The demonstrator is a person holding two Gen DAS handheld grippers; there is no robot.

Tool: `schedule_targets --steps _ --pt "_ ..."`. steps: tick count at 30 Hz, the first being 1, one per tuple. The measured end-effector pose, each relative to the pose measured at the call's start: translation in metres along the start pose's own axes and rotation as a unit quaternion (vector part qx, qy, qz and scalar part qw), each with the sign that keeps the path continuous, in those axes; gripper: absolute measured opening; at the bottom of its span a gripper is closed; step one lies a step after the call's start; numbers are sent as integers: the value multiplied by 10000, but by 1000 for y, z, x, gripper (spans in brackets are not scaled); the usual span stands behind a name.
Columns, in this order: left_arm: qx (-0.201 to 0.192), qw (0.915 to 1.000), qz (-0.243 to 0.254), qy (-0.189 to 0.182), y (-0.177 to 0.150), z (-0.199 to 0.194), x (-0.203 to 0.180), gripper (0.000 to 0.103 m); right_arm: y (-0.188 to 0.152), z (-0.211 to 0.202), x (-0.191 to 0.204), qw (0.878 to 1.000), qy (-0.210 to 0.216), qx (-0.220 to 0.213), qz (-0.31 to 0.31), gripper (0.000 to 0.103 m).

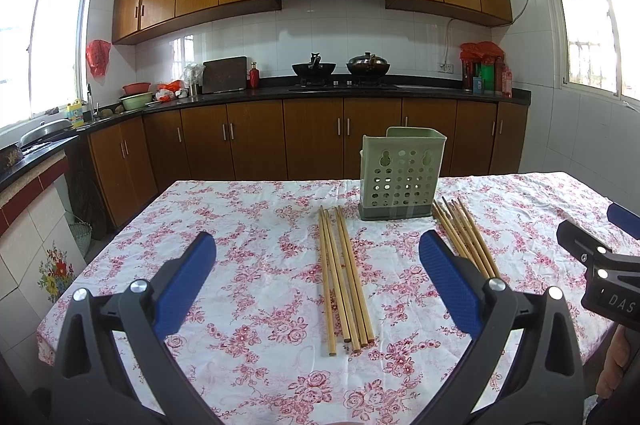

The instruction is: Organize utensils

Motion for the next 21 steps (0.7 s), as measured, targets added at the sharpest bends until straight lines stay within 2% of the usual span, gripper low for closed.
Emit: schedule_targets --steps 17,21 --pt "10 10000 8 18 2 1 -1 99 -1 -1 0 10000 1 1 3 101" --pt "136 9999 4 59 1 6 0 99 -2 0 -1 10000 9 28 25 101"
Point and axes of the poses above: each gripper's, at about its wrist camera, not at the fingertips, and z roughly the way its jaws point, x to its left, y to its top, the point moved 6 cm from there along z, roughly the way its jaws point, and after that the axes turned 15 degrees about y, right-handed, at the moved point
